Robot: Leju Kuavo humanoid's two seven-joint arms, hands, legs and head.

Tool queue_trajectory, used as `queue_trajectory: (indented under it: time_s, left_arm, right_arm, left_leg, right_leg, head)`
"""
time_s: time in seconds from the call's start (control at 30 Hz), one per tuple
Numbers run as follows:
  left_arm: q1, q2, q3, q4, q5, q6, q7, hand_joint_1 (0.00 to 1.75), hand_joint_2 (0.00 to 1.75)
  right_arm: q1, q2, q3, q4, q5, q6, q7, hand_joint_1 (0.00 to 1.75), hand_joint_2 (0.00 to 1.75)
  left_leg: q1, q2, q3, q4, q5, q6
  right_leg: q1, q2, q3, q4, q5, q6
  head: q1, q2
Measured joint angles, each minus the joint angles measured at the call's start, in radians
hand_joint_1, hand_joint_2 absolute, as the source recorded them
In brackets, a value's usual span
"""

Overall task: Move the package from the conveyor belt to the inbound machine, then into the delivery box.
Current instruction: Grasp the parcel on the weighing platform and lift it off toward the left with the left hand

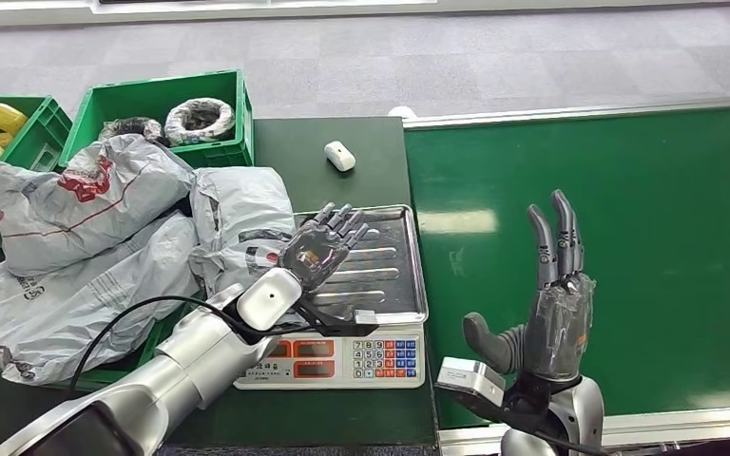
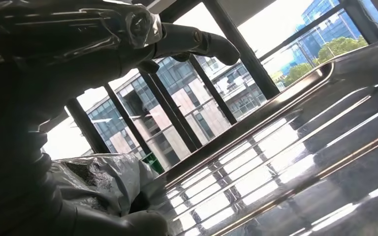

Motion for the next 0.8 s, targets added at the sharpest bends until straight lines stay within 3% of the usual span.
queue_trajectory:
  time_s: [0.57,0.7,0.8]
  left_arm:
    - [-0.044,-0.012,-0.052,0.091,0.046,0.039,-0.007,0.0,1.75]
    - [-0.055,-0.011,-0.032,0.086,0.135,0.114,0.013,0.0,1.75]
    - [-0.085,-0.006,0.013,0.059,0.2,0.12,0.016,0.0,1.75]
  right_arm:
    - [0.019,-0.029,0.005,0.021,-0.031,-0.048,-0.018,0.0,0.0]
    - [0.025,-0.03,0.007,0.023,-0.028,-0.052,-0.016,0.0,0.0]
    - [0.029,-0.029,0.007,0.023,-0.021,-0.049,-0.011,0.0,0.0]
  left_leg:
    - [0.0,0.0,0.01,0.0,0.0,0.001]
    - [0.0,0.0,0.01,0.0,0.001,0.0]
    - [0.0,0.0,0.007,0.0,0.002,0.0]
  right_leg:
    - [0.0,0.0,0.011,0.0,0.0,0.0]
    - [0.0,0.0,0.009,0.0,0.001,0.0]
    - [0.0,-0.001,0.007,0.0,0.002,0.0]
  head:
    - [0.0,0.0]
    - [0.0,0.0]
    - [0.0,0.0]
